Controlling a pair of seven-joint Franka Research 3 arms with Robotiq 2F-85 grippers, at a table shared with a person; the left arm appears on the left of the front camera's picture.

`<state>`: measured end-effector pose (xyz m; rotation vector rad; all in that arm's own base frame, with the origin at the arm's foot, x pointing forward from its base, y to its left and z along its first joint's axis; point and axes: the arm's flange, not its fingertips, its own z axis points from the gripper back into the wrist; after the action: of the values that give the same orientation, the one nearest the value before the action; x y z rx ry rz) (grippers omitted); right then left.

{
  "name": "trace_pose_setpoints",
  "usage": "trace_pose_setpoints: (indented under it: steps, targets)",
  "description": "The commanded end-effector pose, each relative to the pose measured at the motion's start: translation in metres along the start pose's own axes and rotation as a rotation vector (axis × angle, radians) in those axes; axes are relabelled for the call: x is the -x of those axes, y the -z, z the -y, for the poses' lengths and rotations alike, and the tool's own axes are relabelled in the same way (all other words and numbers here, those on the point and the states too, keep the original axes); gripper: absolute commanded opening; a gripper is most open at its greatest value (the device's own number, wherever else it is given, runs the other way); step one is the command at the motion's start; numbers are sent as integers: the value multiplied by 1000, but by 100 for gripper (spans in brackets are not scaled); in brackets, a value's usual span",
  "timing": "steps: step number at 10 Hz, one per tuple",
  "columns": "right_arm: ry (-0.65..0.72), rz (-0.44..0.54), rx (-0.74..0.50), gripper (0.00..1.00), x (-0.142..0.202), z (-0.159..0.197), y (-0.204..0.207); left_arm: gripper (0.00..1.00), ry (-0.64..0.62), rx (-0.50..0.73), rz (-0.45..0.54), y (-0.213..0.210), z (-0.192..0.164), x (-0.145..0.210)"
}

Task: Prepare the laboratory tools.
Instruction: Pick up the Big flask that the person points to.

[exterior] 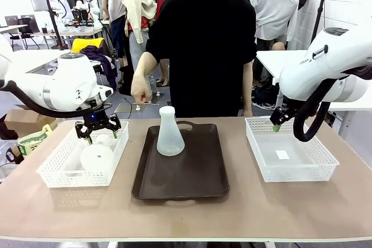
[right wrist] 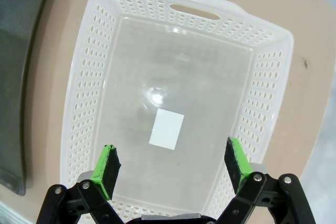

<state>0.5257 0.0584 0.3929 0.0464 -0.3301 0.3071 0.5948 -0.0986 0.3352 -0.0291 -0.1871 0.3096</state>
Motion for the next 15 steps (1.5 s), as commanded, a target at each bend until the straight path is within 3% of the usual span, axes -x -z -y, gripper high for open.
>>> trace_pose_setpoints:
  steps: [1,2,3,7,8,10,11,12,15]
  targets:
    - [-1,-6,2,100,1,1,0,100,59,29,0,5,2,-8]
    - [-1,-6,2,100,1,1,0,95,50,33,13,5,2,-9]
    - [-1,-6,2,100,1,1,0,81,70,27,1,5,3,-9]
    - [-1,-6,2,100,1,1,0,9,42,-24,-27,2,0,-10]
    - [-1,-6,2,100,1,1,0,0,39,-28,-31,3,-1,-11]
    - [-1,-6,2,100,1,1,0,0,39,-43,-44,3,-1,-11]
    - [-1,-6,2,100,1,1,0,0,55,-10,-105,4,-3,-11]
    - [-1,-6,2,100,1,1,0,0,47,-17,-32,4,-5,-7]
    - [-1,-6,2,100,1,1,0,0,47,-17,-32,4,-5,-7]
